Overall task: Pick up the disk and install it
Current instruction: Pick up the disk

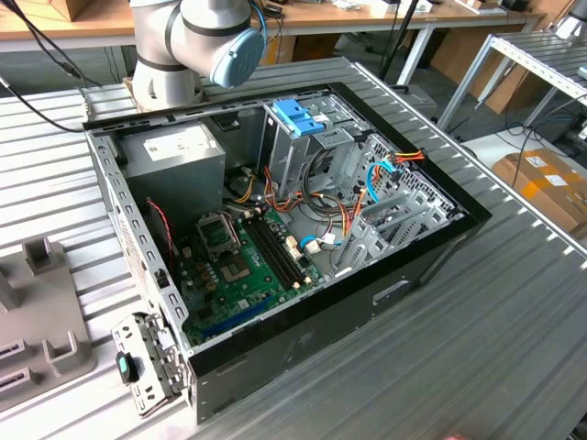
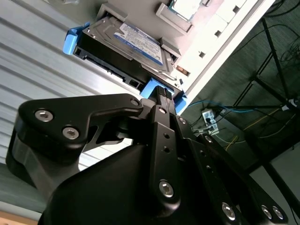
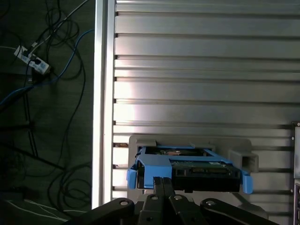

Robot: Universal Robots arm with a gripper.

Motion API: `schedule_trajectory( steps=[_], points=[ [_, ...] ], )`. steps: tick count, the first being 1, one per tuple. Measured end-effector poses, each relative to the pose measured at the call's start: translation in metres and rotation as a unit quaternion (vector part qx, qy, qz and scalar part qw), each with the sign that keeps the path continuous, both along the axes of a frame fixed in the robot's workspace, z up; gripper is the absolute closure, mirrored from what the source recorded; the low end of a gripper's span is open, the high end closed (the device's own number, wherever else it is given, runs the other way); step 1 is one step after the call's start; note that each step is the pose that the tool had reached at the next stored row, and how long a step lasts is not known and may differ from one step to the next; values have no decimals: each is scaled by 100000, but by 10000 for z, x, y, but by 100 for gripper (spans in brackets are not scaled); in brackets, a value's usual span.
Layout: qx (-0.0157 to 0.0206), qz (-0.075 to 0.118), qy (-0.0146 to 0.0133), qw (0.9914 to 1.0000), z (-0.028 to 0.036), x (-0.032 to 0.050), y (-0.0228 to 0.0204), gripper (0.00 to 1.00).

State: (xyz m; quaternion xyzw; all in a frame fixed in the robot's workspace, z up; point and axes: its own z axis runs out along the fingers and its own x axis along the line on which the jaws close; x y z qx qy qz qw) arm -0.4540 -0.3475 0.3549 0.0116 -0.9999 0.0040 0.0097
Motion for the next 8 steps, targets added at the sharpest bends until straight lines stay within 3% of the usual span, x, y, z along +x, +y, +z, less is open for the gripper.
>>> schedule_trajectory(
  steps=[4,8],
  points=[
    [-1,2041,-3,99979,0,0,0,89],
    [-6,4713,0,99889,0,0,0,89]
  ],
)
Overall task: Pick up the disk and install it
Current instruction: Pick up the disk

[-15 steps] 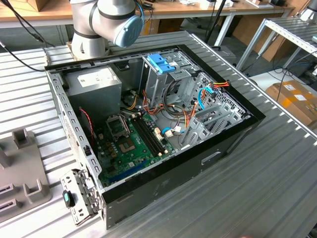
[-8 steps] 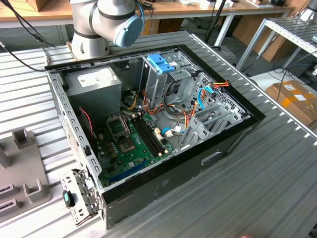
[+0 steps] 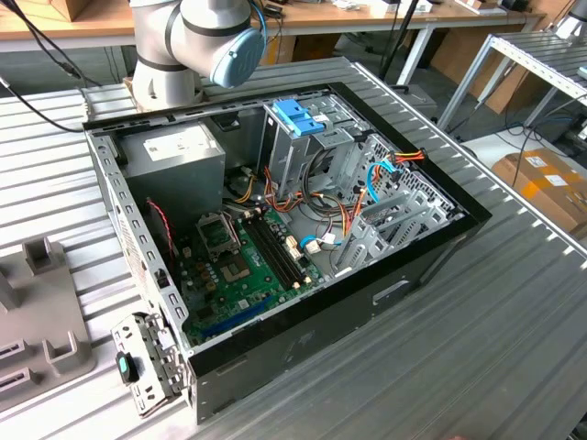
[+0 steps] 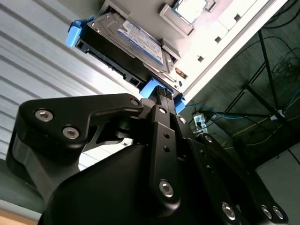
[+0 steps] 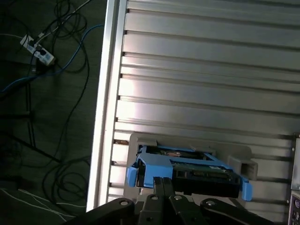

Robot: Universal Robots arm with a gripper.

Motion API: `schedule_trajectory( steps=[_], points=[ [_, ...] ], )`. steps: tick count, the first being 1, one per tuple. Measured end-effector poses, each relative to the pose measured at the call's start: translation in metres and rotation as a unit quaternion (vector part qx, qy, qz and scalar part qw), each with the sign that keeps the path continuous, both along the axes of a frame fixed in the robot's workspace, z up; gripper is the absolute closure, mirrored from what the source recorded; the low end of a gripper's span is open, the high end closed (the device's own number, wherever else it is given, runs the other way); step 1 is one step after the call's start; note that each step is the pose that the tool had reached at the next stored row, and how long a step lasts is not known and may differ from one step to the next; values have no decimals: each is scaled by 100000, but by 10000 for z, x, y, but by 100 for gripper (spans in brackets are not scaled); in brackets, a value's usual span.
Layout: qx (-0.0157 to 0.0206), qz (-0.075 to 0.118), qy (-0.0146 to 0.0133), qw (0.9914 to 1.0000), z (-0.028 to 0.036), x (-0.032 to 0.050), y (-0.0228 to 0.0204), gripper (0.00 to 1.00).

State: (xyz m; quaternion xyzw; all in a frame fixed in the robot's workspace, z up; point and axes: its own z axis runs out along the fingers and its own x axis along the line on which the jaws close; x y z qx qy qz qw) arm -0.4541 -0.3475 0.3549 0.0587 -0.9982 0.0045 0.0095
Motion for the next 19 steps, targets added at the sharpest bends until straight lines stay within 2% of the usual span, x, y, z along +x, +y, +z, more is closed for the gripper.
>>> schedule_trajectory(
  steps=[3,5,8,10,11,13,14,15,16,19],
  points=[
    [0,3652,-2,99933,0,0,0,89],
    [-5,4842,2,99883,0,0,0,89],
    [-15,7733,2,99701,0,-3,1,89],
    [-14,8859,-2,99607,-1,-4,1,89],
    [-16,10366,0,99461,0,-4,1,89],
    [-15,11945,-2,99284,-1,-4,1,89],
    [-15,13550,-1,99078,-1,-4,1,89],
    [-16,15550,0,98784,-1,-4,1,89],
    [-16,16868,-1,98567,-1,-4,1,89],
    [-14,18728,-4,98231,-2,-4,1,89]
  ],
)
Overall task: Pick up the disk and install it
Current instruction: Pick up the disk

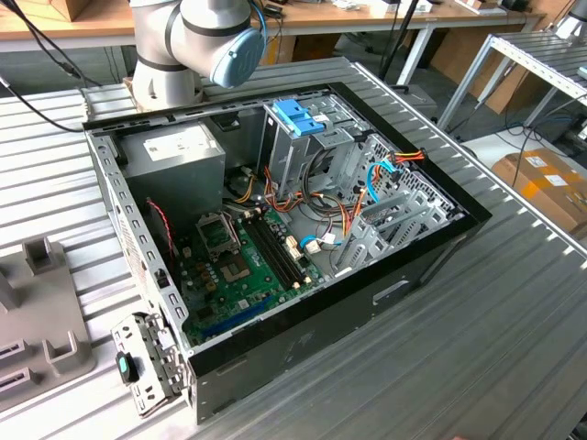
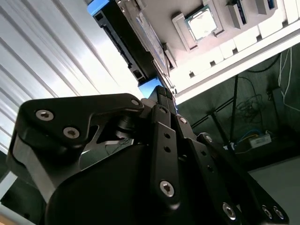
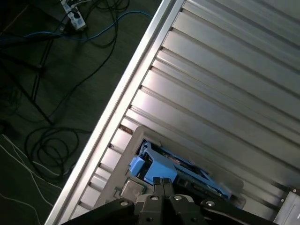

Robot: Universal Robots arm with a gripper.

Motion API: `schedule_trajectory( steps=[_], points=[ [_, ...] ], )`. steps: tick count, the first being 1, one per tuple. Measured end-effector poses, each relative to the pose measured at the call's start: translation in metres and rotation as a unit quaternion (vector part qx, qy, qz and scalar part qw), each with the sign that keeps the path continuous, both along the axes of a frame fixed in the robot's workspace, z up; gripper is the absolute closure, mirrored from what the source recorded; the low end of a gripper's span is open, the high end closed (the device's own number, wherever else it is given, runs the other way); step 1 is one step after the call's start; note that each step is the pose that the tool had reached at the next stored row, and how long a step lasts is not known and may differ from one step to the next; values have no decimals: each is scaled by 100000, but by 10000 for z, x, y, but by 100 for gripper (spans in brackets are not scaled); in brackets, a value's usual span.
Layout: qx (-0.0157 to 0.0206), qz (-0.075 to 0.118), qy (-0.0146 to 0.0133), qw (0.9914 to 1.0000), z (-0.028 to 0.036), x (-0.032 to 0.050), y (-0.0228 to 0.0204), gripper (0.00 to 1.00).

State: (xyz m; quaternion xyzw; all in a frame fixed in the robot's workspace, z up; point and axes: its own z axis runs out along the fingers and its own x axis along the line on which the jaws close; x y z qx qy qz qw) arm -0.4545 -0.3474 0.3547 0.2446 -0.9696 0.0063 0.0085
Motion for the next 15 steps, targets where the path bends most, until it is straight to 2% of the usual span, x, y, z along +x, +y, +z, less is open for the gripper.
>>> schedule_trajectory(
  steps=[7,15],
  points=[
    [-3,3717,3,99931,0,0,0,89],
    [-3,3776,0,99929,0,0,0,89]
  ],
)
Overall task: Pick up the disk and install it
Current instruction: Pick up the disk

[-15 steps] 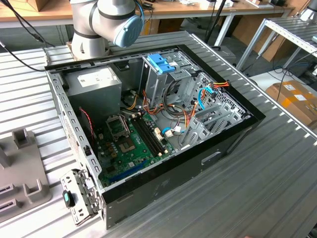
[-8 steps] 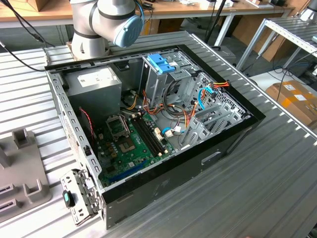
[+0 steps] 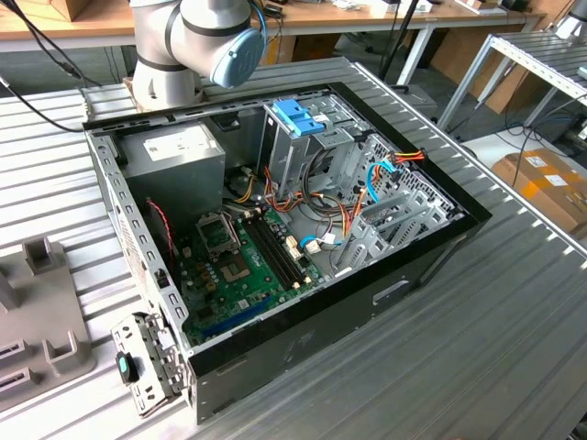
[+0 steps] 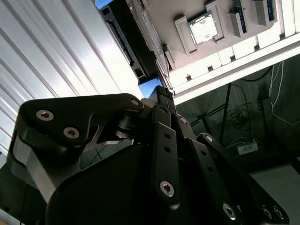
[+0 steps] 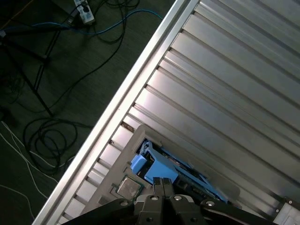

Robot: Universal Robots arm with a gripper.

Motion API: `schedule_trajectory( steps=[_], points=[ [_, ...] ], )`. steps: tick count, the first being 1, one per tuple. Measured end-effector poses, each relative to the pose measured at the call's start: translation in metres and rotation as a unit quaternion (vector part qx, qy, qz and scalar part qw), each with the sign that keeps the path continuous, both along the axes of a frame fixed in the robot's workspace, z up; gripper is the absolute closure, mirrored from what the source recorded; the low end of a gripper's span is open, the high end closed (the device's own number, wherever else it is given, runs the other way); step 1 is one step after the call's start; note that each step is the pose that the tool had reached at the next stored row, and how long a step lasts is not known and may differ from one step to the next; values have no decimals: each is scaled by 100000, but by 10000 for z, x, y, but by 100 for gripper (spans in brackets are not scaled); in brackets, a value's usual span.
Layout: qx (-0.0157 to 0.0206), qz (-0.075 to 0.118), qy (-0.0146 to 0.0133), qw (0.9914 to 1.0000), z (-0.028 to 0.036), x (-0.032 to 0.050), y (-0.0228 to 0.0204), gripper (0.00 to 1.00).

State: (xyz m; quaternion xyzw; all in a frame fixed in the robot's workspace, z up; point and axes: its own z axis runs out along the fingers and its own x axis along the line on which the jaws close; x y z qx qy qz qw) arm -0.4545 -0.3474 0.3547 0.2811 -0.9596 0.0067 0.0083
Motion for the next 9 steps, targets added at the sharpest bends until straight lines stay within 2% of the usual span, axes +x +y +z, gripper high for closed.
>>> schedule_trajectory(
  steps=[4,9],
  points=[
    [0,91,2,100000,0,0,0,89],
    [-1,1432,3,99990,0,0,0,89]
  ],
)
